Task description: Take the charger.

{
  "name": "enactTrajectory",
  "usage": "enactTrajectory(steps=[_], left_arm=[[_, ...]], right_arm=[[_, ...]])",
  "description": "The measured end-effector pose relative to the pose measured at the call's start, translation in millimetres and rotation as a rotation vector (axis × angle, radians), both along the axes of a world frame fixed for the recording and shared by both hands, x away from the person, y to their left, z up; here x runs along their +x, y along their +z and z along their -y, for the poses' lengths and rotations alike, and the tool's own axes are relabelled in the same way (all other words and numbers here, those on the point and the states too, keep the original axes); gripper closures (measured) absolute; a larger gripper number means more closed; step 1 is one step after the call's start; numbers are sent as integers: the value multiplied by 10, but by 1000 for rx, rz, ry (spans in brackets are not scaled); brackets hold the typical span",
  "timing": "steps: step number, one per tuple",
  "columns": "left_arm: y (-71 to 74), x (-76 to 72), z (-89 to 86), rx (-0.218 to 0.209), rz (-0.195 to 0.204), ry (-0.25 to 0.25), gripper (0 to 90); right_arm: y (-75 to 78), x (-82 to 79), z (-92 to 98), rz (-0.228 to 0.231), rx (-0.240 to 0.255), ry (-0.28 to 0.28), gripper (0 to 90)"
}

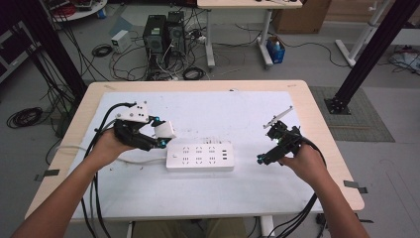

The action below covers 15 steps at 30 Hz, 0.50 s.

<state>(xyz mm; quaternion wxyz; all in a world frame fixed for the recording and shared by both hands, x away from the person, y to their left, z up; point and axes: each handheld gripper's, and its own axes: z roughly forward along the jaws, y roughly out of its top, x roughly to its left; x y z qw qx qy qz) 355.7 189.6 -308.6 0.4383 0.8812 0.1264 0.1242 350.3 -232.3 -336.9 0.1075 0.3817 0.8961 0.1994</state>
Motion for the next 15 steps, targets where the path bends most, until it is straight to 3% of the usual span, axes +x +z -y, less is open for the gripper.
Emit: enactTrajectory(steps=[15], left_arm=[[19, -35, 155, 15, 3, -23, 426]], right_arm=[[52, 10, 10, 27, 30, 0, 11]])
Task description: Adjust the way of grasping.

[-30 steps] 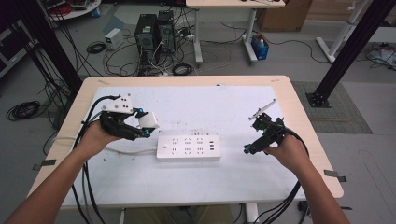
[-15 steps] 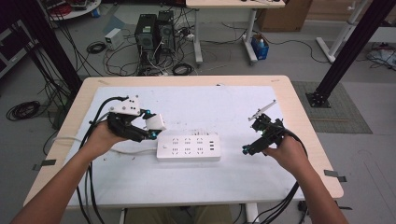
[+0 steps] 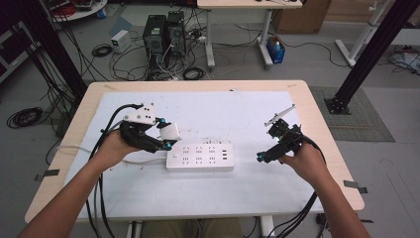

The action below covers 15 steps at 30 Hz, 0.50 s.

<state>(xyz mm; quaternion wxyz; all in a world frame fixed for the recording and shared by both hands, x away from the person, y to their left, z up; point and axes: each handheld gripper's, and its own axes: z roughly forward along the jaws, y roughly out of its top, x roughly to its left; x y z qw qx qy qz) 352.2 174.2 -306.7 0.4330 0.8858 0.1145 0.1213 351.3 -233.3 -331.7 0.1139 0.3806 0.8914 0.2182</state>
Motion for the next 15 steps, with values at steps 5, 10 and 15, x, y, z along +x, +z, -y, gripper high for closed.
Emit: enactTrajectory(steps=[5, 10, 15], left_arm=[[18, -14, 26, 6, 10, -3, 426], [21, -21, 59, 10, 11, -4, 426], [27, -39, 98, 10, 12, -12, 426]], right_arm=[[1, -6, -25, -2, 2, 6, 11], [30, -22, -50, 10, 4, -20, 11], [73, -42, -69, 11, 50, -39, 11]])
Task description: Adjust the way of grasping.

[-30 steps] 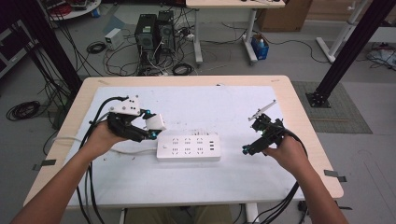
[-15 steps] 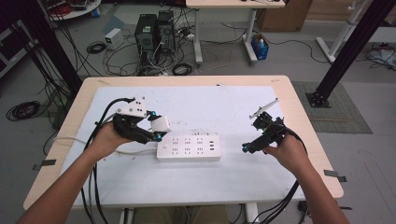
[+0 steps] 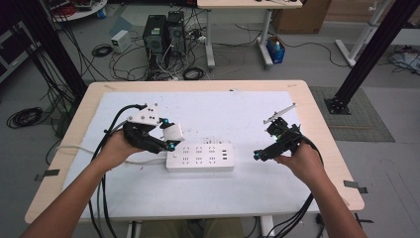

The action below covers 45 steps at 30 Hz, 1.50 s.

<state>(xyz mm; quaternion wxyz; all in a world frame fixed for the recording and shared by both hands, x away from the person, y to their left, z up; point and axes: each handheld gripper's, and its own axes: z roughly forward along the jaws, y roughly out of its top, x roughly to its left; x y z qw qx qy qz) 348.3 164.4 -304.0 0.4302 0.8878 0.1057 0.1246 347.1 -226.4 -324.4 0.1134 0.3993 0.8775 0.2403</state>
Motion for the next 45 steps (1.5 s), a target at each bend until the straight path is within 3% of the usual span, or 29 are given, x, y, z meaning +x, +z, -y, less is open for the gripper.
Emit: enactTrajectory(steps=[9, 15, 21, 27, 35, 40, 45], left_arm=[[-11, -45, 102, -8, 6, -29, 426], [-18, -62, 193, -12, 10, -51, 426], [-35, -65, 274, -17, 11, -69, 426], [-47, -72, 314, -22, 11, -76, 426], [-51, -63, 371, -26, 13, -85, 425], [-82, -63, 441, -34, 7, -98, 426], [-120, -58, 513, -42, 0, -107, 426]], right_arm=[[73, -54, -80, -7, 120, -7, 11], [119, -76, -124, -25, 248, -6, 11], [153, -83, -158, -94, 403, -14, 11], [153, -74, -158, -136, 478, -32, 12], [136, -52, -182, -185, 536, -49, 12], [119, -20, -220, -259, 580, -73, 17], [101, -1, -211, -293, 620, -87, 18]])
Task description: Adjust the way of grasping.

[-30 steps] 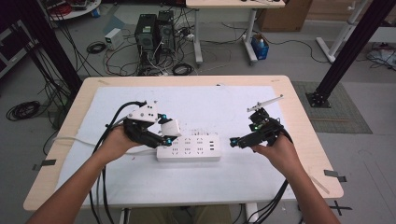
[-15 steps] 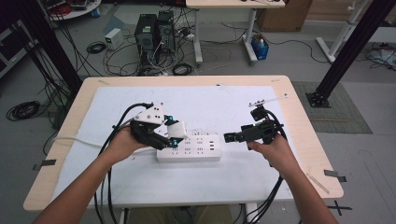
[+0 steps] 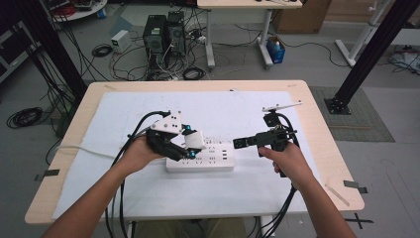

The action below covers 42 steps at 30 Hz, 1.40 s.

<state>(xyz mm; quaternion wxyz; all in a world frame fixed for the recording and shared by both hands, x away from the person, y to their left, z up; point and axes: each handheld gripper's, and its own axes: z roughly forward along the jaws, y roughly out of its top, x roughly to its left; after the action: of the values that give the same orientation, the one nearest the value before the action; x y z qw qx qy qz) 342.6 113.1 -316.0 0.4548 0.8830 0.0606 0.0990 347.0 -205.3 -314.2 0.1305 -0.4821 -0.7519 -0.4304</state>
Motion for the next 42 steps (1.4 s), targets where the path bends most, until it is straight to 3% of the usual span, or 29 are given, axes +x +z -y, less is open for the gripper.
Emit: enactTrajectory(steps=[7, 20, 42], left_arm=[[-34, 14, 117, -11, -4, -14, 426], [-74, -5, 315, -23, -3, -39, 426], [-98, -8, 455, -16, 12, -63, 425]], right_arm=[[-18, 7, -16, -13, 74, 20, 17], [-40, 4, -119, -48, 114, 53, 17], [-90, 86, -370, -87, 120, 87, 31]])
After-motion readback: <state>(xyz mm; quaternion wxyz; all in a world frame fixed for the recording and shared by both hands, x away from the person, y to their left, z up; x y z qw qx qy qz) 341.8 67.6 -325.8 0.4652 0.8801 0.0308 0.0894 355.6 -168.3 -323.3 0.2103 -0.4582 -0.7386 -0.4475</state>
